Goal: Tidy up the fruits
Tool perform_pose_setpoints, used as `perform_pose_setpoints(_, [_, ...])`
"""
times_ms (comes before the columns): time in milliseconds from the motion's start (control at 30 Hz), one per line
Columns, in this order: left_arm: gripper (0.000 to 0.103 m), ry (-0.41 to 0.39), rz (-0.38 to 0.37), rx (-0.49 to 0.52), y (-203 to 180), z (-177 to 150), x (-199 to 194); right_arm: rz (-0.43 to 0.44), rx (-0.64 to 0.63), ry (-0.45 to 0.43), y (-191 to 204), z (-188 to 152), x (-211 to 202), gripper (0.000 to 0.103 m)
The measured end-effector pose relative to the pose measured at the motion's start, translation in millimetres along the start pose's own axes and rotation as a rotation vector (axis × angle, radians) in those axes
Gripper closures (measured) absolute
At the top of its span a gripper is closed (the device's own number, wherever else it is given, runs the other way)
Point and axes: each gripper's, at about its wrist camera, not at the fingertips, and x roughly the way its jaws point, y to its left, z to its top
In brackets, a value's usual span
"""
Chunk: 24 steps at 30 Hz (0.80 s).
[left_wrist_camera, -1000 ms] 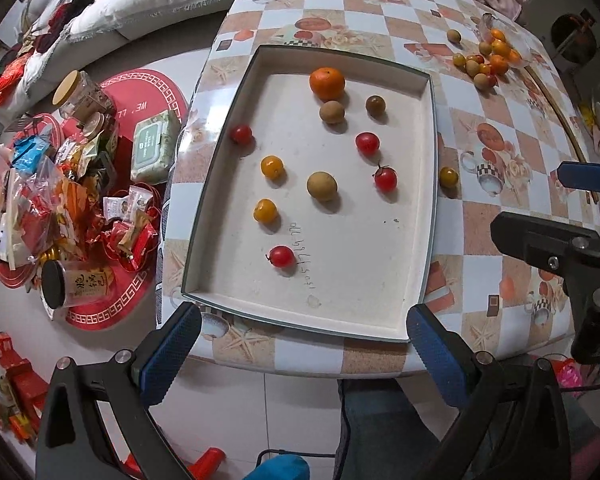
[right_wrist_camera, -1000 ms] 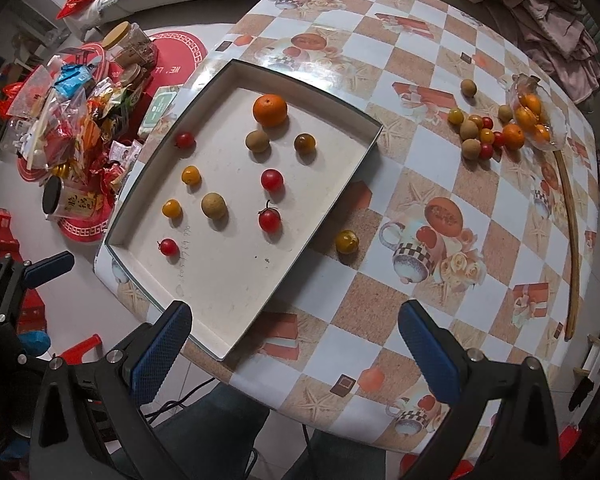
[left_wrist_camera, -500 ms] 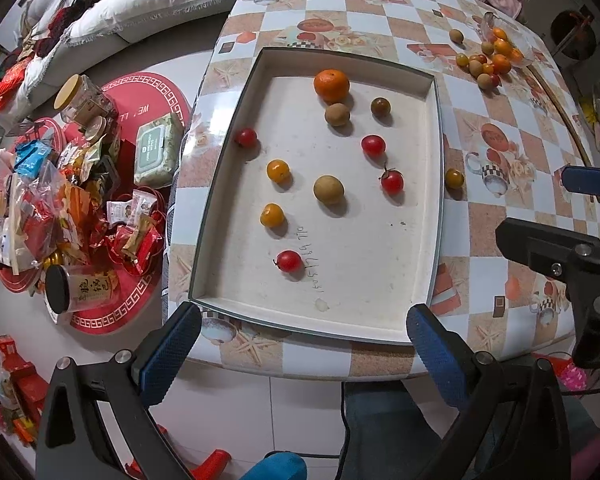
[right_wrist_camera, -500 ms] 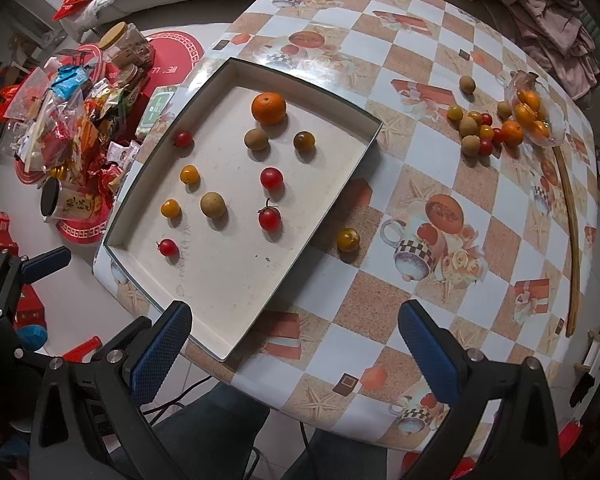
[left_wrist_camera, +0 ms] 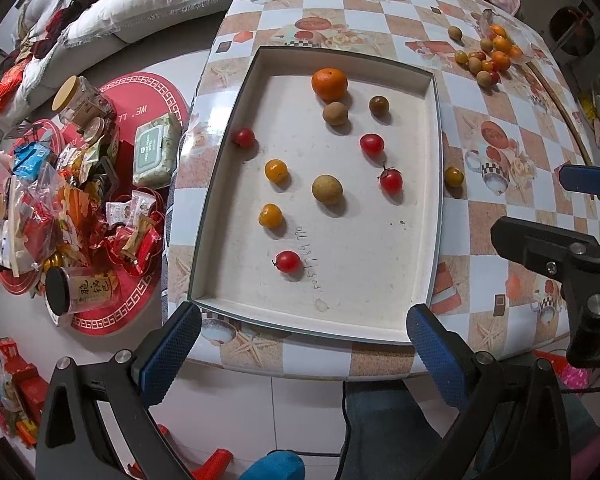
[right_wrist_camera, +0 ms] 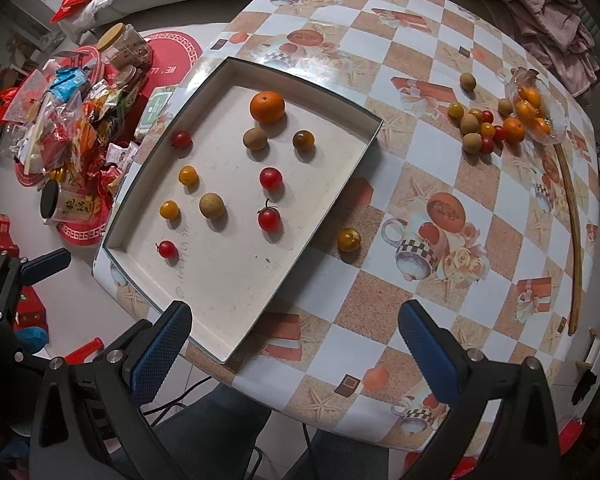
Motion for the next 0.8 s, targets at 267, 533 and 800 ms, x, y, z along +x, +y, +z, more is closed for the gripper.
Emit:
perform_pose_setpoints(267, [0.000, 0.002, 0.009, 0.004, -1.1, 1.2, -0.7, 0.001, -0.002, -0.001, -0.7, 0.4, -0.1, 0.000])
perform_pose_setpoints(533, [0.000, 0.010, 0.006, -0.001, -2.2, -0.7, 1.5, 0.004, 0.001, 0.002, 1.6, 0.9, 0.9, 0.000])
perform_pose_setpoints(800, [0.000, 0.014, 0.006, -0.002, -3.8, -2.6, 3.1, 0.003, 0.001, 0.003, 1.4, 0.7, 1.0, 0.000])
